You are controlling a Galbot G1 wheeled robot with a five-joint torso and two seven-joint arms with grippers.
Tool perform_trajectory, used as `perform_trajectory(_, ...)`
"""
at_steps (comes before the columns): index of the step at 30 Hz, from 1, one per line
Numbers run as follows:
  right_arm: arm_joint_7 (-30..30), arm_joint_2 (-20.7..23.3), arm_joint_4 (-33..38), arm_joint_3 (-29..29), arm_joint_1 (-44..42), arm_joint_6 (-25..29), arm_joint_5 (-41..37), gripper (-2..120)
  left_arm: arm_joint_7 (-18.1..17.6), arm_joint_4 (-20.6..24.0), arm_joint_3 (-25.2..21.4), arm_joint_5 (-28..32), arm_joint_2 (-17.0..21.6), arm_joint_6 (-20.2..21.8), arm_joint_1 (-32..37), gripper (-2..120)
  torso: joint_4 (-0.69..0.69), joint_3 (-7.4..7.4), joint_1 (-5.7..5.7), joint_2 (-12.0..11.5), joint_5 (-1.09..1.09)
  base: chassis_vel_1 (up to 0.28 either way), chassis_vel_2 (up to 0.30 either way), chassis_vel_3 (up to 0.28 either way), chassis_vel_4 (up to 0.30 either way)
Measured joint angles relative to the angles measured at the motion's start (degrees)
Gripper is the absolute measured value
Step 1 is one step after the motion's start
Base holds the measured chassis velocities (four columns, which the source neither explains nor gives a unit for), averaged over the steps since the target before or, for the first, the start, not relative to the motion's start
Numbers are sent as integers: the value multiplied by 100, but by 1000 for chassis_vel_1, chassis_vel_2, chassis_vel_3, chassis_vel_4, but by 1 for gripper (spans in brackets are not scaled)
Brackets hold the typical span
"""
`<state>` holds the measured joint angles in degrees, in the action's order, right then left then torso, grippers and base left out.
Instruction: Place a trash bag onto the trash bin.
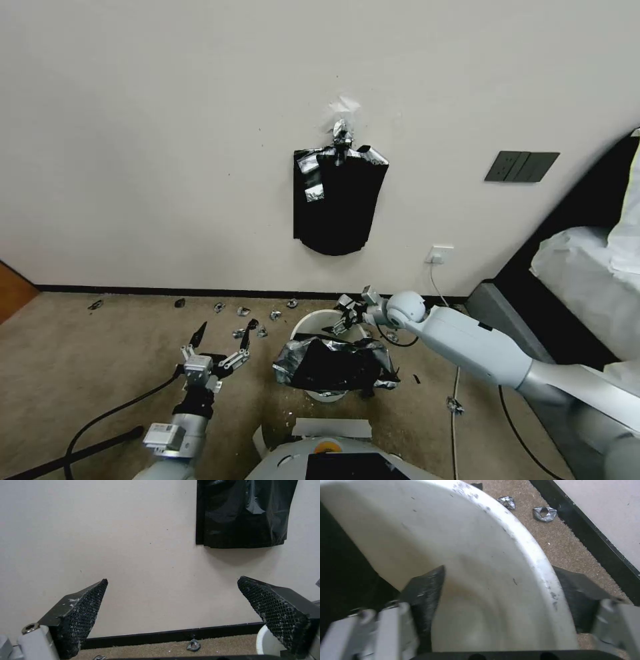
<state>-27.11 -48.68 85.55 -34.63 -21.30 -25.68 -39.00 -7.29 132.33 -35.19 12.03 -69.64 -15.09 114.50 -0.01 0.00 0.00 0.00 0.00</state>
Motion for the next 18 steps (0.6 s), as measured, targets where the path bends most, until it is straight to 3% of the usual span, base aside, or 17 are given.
perform_trajectory(9,-87,-72,-232,-87,77,149,7,36,-20,61,-2,186,-11,62,-6,100,0,-1,0,0,0,0,0,0,0)
perform_trajectory(12,-94,-90,-293,-101,97,175,-36,21,-29,61,11,226,-11,84,-21,100,1,0,0,0,0,0,0,0,0)
perform_trajectory(18,-101,-67,-294,-102,100,175,-121,10,-36,64,30,276,-10,104,-31,100,0,-1,0,0,-1,0,0,0,0)
